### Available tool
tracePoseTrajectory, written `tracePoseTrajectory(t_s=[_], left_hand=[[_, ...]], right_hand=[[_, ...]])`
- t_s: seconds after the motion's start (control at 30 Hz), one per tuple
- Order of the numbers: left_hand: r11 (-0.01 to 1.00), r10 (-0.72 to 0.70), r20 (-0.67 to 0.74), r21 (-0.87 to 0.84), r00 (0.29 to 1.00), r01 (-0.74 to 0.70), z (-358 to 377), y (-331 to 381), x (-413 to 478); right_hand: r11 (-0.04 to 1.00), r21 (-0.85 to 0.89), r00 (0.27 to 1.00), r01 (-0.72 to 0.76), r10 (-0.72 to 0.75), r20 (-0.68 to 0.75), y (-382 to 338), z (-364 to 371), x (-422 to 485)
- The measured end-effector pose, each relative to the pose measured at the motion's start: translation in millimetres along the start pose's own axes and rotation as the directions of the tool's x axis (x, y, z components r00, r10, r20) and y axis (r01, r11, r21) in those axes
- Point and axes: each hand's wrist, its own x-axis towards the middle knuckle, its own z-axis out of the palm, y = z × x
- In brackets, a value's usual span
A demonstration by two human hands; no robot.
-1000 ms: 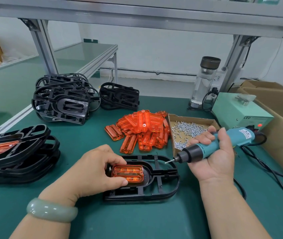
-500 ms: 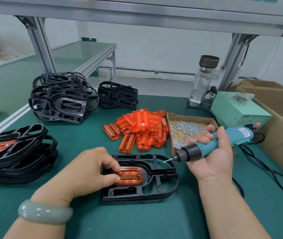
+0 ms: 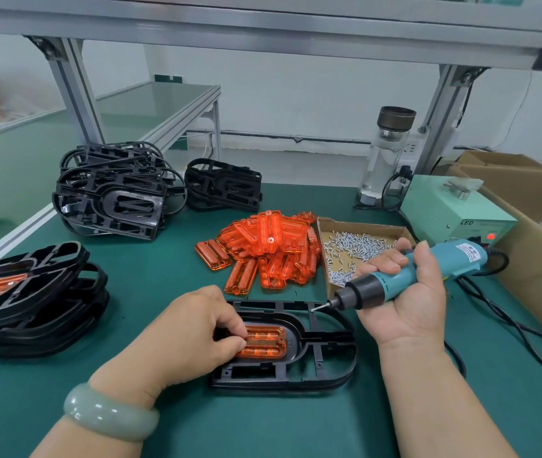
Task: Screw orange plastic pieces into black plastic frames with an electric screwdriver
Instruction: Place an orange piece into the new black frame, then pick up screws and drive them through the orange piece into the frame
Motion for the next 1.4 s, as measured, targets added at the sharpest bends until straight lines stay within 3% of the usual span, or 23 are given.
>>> tracePoseTrajectory(t_s=[0.13,0.3,0.4,0.47,0.6,0.83,1.03,1.13,1.23,1.4], left_hand=[[0.998,0.005,-0.071,-0.062,0.997,-0.010,-3.0,3.0,2.2],[0.990,0.114,-0.201,-0.055,0.973,-0.127,-5.4,34.5,29.6],[0.996,0.092,0.068,-0.012,0.993,-0.091,-13.2,50.3,42.2],[0.993,0.049,0.278,0.087,0.959,-0.076,-16.8,51.5,43.5],[0.965,0.022,0.421,0.228,0.907,-0.129,-6.7,52.2,36.1],[0.973,0.055,0.392,0.184,0.918,-0.136,-0.5,52.5,32.8],[0.979,0.168,0.019,0.116,0.986,-0.169,-3.8,73.5,70.7],[0.976,0.182,-0.018,0.127,0.983,-0.179,8.1,91.0,104.4],[0.948,0.176,0.120,0.246,0.977,-0.201,27.3,103.0,135.4],[0.910,0.019,0.365,0.379,0.931,-0.168,46.3,121.8,157.1]], right_hand=[[1.000,0.000,1.000,-0.007,0.007,-0.014,-4.0,0.7,0.5],[1.000,0.011,1.000,0.000,0.000,-0.030,-5.6,1.7,0.5],[1.000,0.011,1.000,0.001,0.000,-0.023,-7.9,1.2,0.8],[1.000,0.017,1.000,0.000,0.000,-0.016,-9.4,0.7,1.5],[0.999,0.046,1.000,-0.009,0.010,-0.015,-11.2,0.4,3.0],[0.999,0.048,1.000,0.000,0.001,-0.016,-10.1,1.4,2.0],[0.998,0.063,1.000,0.016,-0.016,-0.010,-12.6,2.0,2.2],[0.998,0.057,1.000,0.021,-0.021,-0.002,-12.8,2.3,2.3],[0.998,0.061,1.000,0.007,-0.008,0.015,-13.0,2.4,2.5],[0.994,0.103,0.999,-0.034,0.031,0.032,-13.6,0.9,4.2]])
